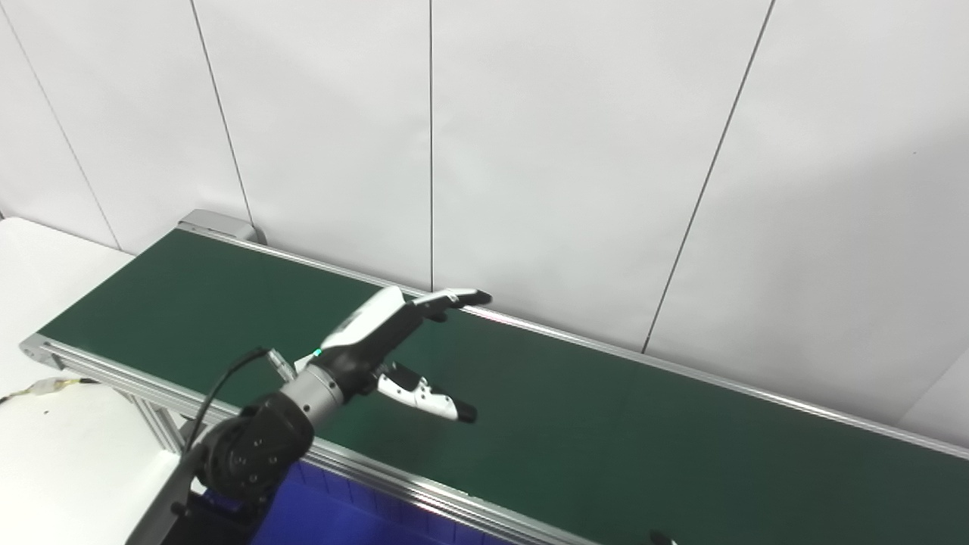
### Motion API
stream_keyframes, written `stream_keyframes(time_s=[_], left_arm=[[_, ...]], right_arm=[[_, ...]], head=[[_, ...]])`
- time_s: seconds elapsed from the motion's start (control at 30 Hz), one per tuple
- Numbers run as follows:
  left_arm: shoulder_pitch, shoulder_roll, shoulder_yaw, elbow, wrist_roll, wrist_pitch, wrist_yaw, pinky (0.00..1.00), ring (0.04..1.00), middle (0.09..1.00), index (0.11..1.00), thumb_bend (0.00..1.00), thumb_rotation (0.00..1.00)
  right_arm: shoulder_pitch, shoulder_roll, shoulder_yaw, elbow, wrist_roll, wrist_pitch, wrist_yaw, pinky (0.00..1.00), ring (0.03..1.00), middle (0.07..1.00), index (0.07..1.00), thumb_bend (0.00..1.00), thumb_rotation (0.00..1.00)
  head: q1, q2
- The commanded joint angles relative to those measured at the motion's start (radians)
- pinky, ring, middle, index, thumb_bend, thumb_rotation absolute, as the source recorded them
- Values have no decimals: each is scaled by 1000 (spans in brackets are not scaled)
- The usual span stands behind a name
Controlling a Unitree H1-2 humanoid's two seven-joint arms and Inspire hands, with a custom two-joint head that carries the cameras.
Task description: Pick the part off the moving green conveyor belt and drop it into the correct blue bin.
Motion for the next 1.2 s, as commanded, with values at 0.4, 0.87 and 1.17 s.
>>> stream_keyframes(time_s=[0.4,0.87,1.17], left_arm=[[-81,137,3,151,115,-10,38,796,903,911,869,813,189],[-108,193,-47,314,222,-45,100,813,881,896,865,837,142],[-152,271,-174,377,318,-146,68,764,853,870,833,897,18]], right_arm=[[-5,9,2,-22,14,-68,-3,749,814,842,899,591,870],[-3,11,3,-25,17,-71,-1,754,819,846,902,584,871],[-2,13,5,-30,14,-67,-3,752,818,845,903,598,876]], head=[[-2,13],[-4,20],[-8,22]])
